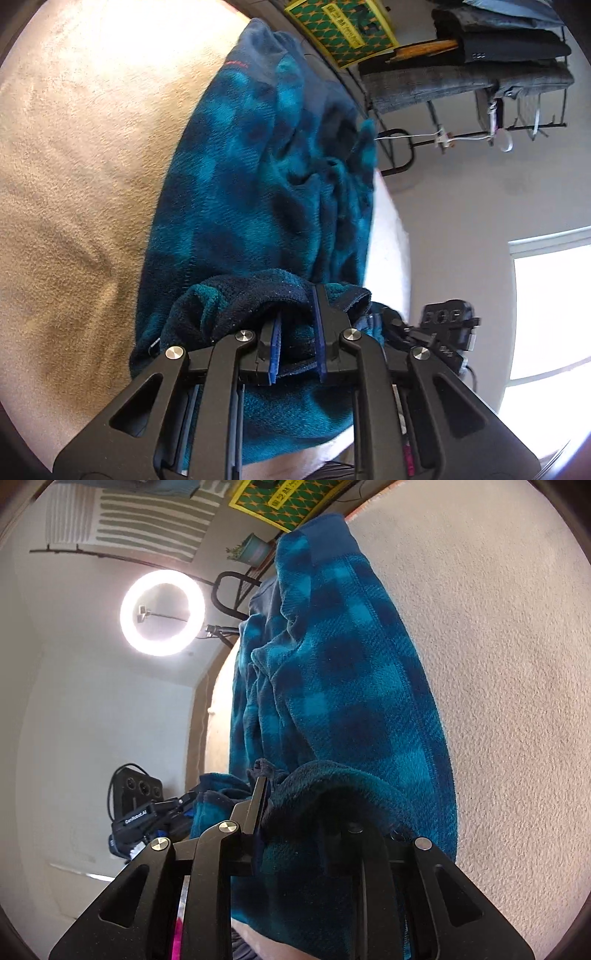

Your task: Fold large clothes

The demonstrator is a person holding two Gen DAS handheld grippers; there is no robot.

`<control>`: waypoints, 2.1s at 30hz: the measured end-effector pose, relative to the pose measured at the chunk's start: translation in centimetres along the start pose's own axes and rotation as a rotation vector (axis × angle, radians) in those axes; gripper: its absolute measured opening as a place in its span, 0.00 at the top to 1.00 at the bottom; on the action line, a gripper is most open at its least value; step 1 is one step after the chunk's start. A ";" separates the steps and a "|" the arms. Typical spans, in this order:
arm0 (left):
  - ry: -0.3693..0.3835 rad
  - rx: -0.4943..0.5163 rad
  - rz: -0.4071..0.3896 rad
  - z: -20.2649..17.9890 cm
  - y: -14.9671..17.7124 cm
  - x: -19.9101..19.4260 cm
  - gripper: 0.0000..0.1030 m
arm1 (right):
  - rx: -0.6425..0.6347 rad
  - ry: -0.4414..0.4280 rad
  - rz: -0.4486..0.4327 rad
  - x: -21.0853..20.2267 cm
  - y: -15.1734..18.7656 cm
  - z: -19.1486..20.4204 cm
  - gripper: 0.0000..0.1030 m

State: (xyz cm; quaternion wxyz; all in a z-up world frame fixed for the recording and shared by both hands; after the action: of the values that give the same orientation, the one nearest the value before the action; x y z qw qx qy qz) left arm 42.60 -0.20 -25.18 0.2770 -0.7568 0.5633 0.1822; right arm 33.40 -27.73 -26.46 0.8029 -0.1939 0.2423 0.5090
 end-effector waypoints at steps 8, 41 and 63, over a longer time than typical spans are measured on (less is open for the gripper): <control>0.071 -0.020 -0.010 -1.1 -0.3 -1.1 0.54 | 0.143 -0.113 -0.069 -2.9 -1.2 -1.5 0.53; -0.382 0.478 -0.024 -0.7 2.1 1.3 0.69 | -0.532 0.320 -0.107 1.3 5.5 7.3 0.71; -0.424 0.614 -0.006 -3.0 5.0 3.1 0.69 | -0.448 0.474 -0.025 -2.6 8.3 -0.2 0.93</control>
State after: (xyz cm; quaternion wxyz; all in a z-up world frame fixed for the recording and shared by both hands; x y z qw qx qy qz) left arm 38.63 -5.46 -25.70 0.6021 -0.5856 0.5197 0.1565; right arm 24.84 -26.35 -25.65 0.6677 -0.4819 0.3021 0.4802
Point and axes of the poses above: each gripper's, at about its wrist camera, not at the fingertips, and x roughly the way its jaws point, z to its left, y to its underside, the point moved 2 cm from there along x, roughly the way its jaws point, and after that the axes turned 8 degrees about x, right-handed, at the moved point
